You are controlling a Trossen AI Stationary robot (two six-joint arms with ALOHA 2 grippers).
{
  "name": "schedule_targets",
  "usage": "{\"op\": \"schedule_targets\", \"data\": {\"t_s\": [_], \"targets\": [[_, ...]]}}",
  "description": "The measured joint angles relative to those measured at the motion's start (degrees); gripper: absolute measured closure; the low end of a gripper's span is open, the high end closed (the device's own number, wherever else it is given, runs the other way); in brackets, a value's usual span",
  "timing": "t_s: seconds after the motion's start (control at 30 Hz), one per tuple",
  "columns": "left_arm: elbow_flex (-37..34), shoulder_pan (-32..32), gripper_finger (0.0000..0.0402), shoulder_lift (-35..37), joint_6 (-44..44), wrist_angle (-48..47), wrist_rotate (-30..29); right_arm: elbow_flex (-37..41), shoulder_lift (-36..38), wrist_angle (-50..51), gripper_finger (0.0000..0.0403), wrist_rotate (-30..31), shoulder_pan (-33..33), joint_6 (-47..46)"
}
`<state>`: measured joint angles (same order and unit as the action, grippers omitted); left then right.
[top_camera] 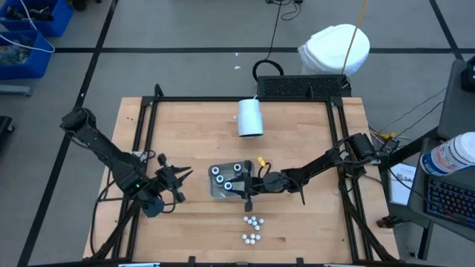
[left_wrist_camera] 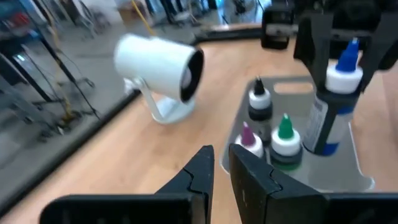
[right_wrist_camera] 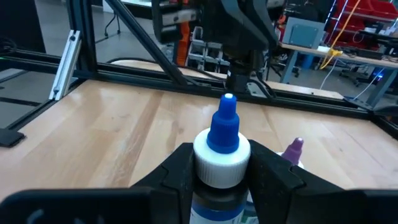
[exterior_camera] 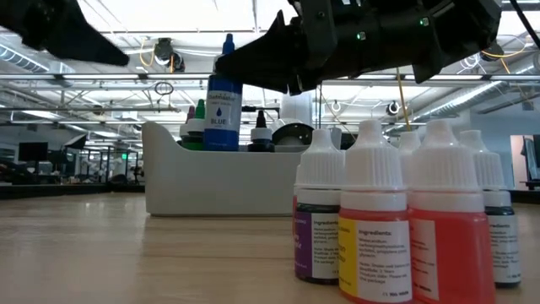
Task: Pick & Place food coloring
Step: Adjust the large blue food coloring bottle on the gray bin
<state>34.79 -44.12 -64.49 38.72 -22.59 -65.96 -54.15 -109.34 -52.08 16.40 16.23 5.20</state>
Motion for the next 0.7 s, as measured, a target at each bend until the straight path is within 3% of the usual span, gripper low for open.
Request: {"op": "schedule_targets", "data": {"t_s": [0.3, 0.7], "targets": [[-5.0, 4.8, 0.0344, 0.0, -2.5, 9.7, 6.1, -0.6, 0.0, 1.3, 0.0294, 0.1, 1.5, 1.5], [-6.1, 8.9, 0.0344, 0.0, -2.7, 12.0, 11.6, -4.2, -2.8, 2.8, 0.0292, 1.5, 1.5, 1.6]]}}
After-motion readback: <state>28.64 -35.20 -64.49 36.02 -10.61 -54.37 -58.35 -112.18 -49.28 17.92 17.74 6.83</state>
